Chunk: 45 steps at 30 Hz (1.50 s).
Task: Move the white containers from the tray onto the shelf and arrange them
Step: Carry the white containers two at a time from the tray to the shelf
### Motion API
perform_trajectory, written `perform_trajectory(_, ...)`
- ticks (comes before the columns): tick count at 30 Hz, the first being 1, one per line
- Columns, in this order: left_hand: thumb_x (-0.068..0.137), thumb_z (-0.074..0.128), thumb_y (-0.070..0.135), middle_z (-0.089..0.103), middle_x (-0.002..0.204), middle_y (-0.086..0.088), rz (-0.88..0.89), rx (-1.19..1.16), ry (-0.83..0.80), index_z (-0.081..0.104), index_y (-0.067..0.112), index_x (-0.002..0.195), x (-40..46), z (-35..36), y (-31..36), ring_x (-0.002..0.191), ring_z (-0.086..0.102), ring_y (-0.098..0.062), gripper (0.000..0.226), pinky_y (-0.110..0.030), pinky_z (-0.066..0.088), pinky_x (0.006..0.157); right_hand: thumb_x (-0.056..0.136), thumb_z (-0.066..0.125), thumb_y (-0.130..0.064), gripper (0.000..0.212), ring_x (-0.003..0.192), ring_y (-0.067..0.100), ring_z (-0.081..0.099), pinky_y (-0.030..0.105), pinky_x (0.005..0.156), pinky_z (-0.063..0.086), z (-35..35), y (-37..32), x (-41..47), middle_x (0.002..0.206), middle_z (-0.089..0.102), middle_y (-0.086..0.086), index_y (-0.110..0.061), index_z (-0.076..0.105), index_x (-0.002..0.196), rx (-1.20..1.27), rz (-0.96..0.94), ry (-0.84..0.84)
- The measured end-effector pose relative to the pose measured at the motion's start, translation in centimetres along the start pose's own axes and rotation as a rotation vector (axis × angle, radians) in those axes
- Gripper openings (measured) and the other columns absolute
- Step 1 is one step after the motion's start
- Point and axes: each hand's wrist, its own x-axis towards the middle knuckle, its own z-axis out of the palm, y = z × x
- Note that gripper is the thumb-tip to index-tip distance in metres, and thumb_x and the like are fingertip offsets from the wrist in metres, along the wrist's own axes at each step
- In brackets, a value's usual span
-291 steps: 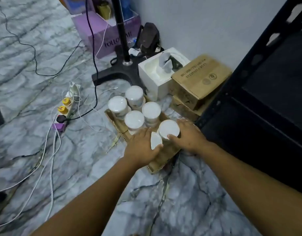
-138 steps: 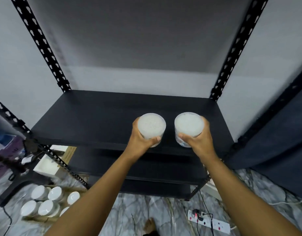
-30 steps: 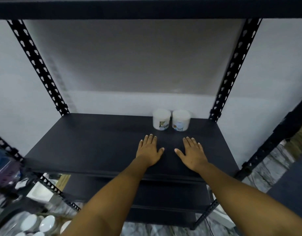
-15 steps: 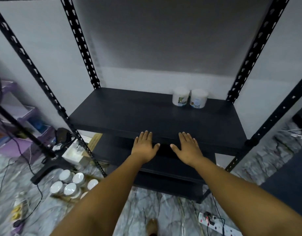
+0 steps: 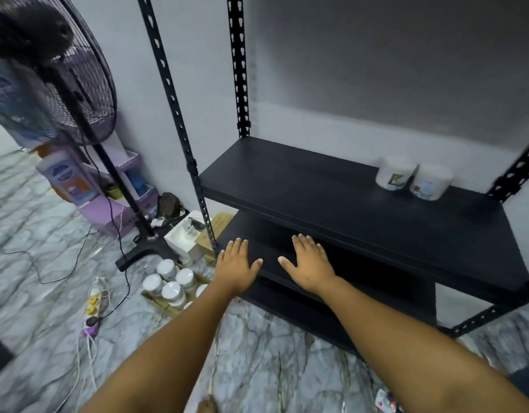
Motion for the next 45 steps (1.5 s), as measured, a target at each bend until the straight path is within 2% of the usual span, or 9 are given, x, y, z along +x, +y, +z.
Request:
perform_trajectory(6,0.096,0.036,0.053,0.012,0.16,-0.007,-0.11,-0.035,0.0,0.016,0.014,0.151,0.1,-2.2,-9.3,0.147,0.007,-0.025,0.071,-0.043,0.01,0.118,0.094,0.03,-0.06,0.078,0.147,0.022,-0.001,0.04,0.119,0.001,3.7,-7.9,4.8,0.16,0.005,0.006,-0.013,0.008,0.152,-0.022,-0.097,-0.071)
perform_trajectory(13,0.096,0.034,0.053,0.009,0.16,-0.01,-0.167,-0.029,-0.06,0.011,0.011,0.152,3.5,-4.3,-22.0,0.147,0.006,-0.025,0.073,-0.041,0.008,0.118,0.095,0.031,-0.06,0.077,0.147,0.021,-0.001,0.04,0.119,0.002,9.8,-17.7,12.1,0.16,0.004,0.006,-0.014,0.007,0.152,-0.033,-0.101,-0.172)
perform_trajectory(17,0.095,0.037,0.054,0.02,0.157,-0.011,-0.153,-0.023,-0.08,0.022,0.01,0.148,5.6,-5.2,-27.9,0.144,0.016,-0.027,0.071,-0.045,0.018,0.116,0.094,0.033,-0.059,0.077,0.147,0.022,0.002,0.04,0.118,0.003,13.2,-21.9,16.4,0.16,0.008,0.007,-0.013,0.01,0.152,-0.037,-0.1,-0.2)
perform_trajectory(21,0.095,0.037,0.053,0.012,0.16,-0.009,-0.19,-0.039,-0.13,0.015,0.01,0.151,7.8,-4.3,-32.8,0.147,0.007,-0.026,0.074,-0.044,0.01,0.118,0.093,0.036,-0.059,0.078,0.147,0.023,0.006,0.042,0.117,0.006,16.7,-25.1,20.2,0.159,0.012,0.008,-0.012,0.013,0.151,-0.019,-0.111,-0.241)
perform_trajectory(24,0.095,0.038,0.053,0.013,0.159,-0.011,-0.213,-0.051,-0.125,0.015,0.009,0.151,9.6,-2.6,-36.0,0.147,0.009,-0.026,0.074,-0.043,0.01,0.118,0.093,0.036,-0.06,0.079,0.147,0.023,0.007,0.042,0.118,0.006,20.3,-26.1,23.2,0.159,0.012,0.008,-0.012,0.014,0.151,-0.024,-0.143,-0.281)
perform_trajectory(30,0.094,0.039,0.054,0.016,0.159,-0.01,-0.262,-0.033,-0.106,0.018,0.011,0.15,13.0,5.0,-42.9,0.146,0.011,-0.027,0.073,-0.044,0.015,0.117,0.092,0.04,-0.06,0.079,0.147,0.021,0.005,0.041,0.119,0.005,30.6,-25.6,29.8,0.16,0.01,0.007,-0.013,0.014,0.151,-0.056,-0.235,-0.349)
perform_trajectory(40,0.093,0.038,0.059,0.015,0.159,-0.007,-0.299,-0.042,-0.051,0.015,0.013,0.151,19.9,25.7,-54.6,0.147,0.011,-0.025,0.078,-0.044,0.015,0.119,0.086,0.043,-0.065,0.086,0.146,0.026,0.01,0.043,0.118,0.009,54.5,-19.5,41.3,0.158,0.016,0.009,-0.015,0.014,0.15,-0.059,-0.332,-0.296)
perform_trajectory(45,0.091,0.037,0.063,0.015,0.159,-0.006,-0.291,-0.023,-0.001,0.014,0.016,0.152,22.5,34.9,-59.9,0.147,0.01,-0.025,0.08,-0.043,0.015,0.119,0.081,0.054,-0.061,0.083,0.138,0.028,0.028,0.043,0.113,0.021,64.2,-17.1,45.7,0.149,0.033,0.008,-0.018,0.024,0.145,0.021,-0.374,-0.222)
